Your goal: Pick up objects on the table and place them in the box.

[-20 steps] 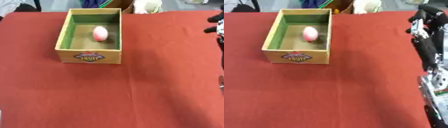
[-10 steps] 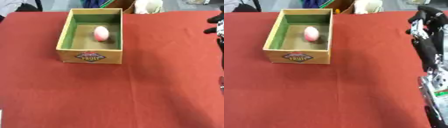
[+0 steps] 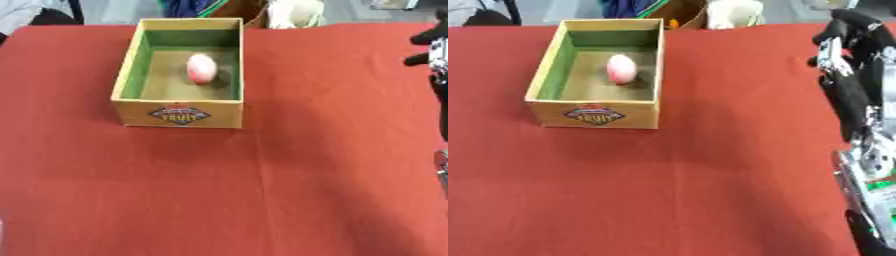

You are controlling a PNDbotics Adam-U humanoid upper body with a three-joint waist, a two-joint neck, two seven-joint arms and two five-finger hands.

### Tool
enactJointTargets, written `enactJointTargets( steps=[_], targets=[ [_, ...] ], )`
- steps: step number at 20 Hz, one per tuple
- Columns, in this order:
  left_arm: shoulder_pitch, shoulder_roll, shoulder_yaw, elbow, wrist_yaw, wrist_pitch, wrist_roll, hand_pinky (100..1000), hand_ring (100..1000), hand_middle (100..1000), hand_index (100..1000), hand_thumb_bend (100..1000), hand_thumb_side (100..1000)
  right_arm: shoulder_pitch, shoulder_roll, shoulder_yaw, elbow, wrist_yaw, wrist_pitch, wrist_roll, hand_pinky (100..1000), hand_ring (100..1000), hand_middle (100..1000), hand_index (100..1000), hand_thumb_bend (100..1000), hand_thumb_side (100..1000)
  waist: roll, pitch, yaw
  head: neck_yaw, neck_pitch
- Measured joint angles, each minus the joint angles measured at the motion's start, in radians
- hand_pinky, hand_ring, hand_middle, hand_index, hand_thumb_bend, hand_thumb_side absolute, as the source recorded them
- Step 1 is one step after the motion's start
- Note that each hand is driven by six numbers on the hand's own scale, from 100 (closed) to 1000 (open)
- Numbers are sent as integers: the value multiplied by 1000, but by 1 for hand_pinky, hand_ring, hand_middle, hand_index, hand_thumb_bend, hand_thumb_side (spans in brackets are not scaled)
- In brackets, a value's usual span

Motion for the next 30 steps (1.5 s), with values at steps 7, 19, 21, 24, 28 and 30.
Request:
enactJointTargets(
  steps=[7,19,21,24,28,30],
  targets=[
    [0,0,0,0,0,0,0,578,526,467,628,100,678,1,8,0,0,1,5,5,511,660,536,753,100,471,4,0,-1,0,-7],
    [0,0,0,0,0,2,2,577,527,467,628,100,677,5,11,0,0,2,9,9,512,661,536,753,100,469,4,-3,-2,0,-7],
    [0,0,0,0,0,2,2,576,527,467,629,100,677,5,11,0,0,2,9,10,513,661,536,753,100,469,4,-4,-2,0,-7],
    [0,0,0,0,0,2,2,576,527,467,628,100,677,5,11,0,0,2,10,11,514,662,536,753,100,469,3,-5,-2,0,-7],
    [0,0,0,0,0,2,2,576,527,467,627,100,677,5,11,0,0,2,9,14,514,662,536,754,100,470,3,-5,-2,0,-7],
    [0,0,0,0,0,2,2,576,527,467,627,100,677,5,11,0,0,2,8,15,514,662,536,754,100,470,3,-6,-3,0,-7]
  ],
)
